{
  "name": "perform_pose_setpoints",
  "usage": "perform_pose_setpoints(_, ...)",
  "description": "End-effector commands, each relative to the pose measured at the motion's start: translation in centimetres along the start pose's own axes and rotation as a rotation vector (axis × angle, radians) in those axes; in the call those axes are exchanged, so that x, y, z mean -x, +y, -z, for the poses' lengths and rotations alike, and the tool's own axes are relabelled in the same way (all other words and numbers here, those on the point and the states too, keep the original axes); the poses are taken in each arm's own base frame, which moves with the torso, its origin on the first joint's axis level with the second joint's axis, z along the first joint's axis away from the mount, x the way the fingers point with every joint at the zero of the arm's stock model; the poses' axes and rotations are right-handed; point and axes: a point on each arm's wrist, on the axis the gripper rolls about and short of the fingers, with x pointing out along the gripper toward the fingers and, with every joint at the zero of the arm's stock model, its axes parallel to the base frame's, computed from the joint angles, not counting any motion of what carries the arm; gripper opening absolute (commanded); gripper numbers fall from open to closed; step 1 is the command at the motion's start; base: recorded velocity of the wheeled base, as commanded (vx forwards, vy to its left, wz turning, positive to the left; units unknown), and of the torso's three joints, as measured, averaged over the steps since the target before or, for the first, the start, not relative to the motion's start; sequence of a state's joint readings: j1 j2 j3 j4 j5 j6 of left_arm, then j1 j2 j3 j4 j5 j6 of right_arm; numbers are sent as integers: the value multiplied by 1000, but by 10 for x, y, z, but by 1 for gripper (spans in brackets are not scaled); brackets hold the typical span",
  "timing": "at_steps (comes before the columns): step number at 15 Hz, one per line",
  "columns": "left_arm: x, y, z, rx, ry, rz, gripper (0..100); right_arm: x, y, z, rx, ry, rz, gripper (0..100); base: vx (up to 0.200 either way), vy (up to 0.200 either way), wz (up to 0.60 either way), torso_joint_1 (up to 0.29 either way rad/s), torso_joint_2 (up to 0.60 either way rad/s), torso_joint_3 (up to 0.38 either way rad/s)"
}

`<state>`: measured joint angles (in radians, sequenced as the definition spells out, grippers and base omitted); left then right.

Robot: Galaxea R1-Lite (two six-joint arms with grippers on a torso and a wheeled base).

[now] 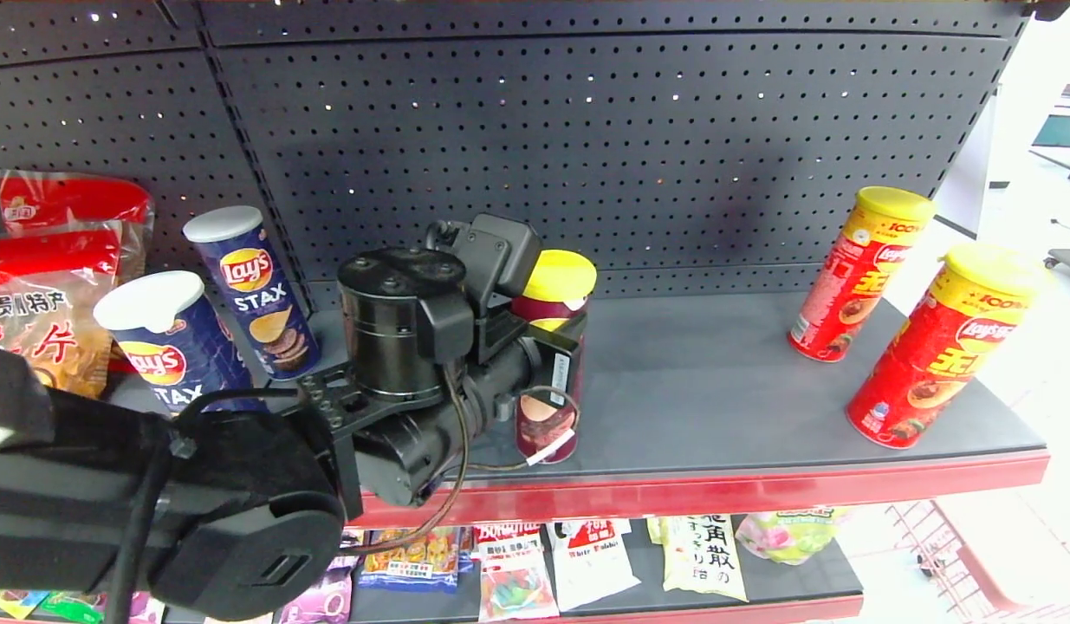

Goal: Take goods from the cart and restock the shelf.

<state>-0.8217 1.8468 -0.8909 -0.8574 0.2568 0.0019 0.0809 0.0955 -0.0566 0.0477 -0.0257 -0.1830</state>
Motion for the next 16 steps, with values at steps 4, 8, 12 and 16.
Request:
perform_pose_setpoints(4,2,-6,1,19,5,12,0,0,0,0,0,-2,0,0,0,0,0,0,0,0)
perform_pose_setpoints(8,2,-5,1,18,7,-4,0,0,0,0,1,-2,0,0,0,0,0,0,0,0)
perform_pose_setpoints(12,3,-6,4,15,17,-14,0,0,0,0,0,-2,0,0,0,0,0,0,0,0)
perform_pose_setpoints(16,4,-7,4,22,17,-13,100,0,0,-1,1,-5,2,0,0,0,0,0,0,0)
